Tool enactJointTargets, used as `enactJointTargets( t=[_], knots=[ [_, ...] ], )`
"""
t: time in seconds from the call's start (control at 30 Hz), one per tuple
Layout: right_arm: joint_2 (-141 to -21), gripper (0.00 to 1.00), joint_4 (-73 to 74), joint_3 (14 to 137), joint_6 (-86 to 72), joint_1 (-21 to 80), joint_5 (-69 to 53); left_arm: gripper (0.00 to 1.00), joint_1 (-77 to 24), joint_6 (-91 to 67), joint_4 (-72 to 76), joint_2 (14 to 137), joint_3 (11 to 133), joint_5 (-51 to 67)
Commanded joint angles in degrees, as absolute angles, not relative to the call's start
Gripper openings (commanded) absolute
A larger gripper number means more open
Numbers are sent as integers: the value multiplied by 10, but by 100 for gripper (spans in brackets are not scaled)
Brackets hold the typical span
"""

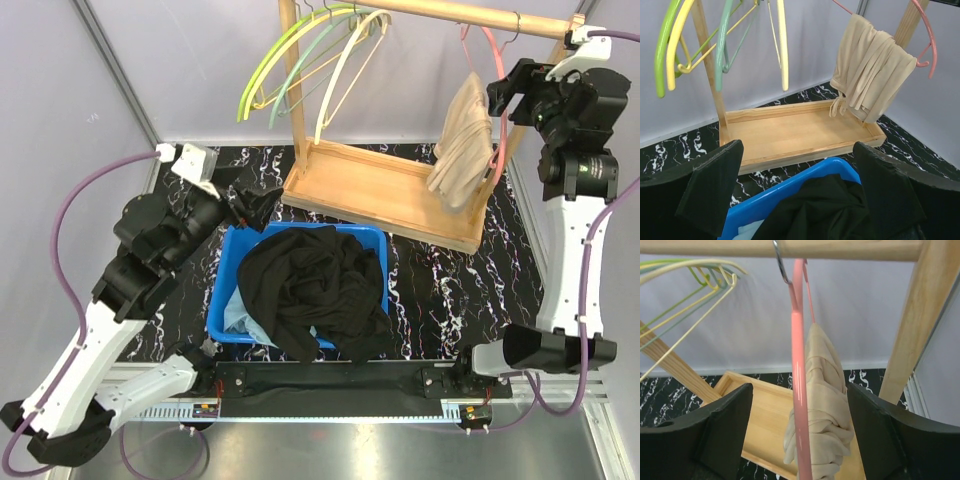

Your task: Remove the trousers from the hanger

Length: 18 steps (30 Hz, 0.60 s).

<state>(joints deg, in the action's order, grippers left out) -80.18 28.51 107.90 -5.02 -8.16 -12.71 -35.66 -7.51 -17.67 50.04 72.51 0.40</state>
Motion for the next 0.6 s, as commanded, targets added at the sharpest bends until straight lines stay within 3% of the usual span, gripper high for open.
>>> enactJointTargets(
  t=[0.0,0.2,0.3,0.33,0.47,0.57],
  knots=[
    [-824,81,300,1104,-53,-86,-125,99,-358,-83,-151,469,692,-4],
    [-854,64,310,1101,-40,-86,-137,99,-358,-110,-142,446,651,32],
    [-866,38,309,1114,-29,-86,-154,99,-358,-96,-121,447,642,90],
    [-868,25,310,1121,-25,-86,-170,99,-358,-93,-113,450,640,124],
    [-875,0,311,1168,-14,-86,-204,99,-359,-83,-92,469,650,186],
    [-873,0,289,1195,-28,-87,-214,99,-366,-70,-70,489,659,205]
  ],
)
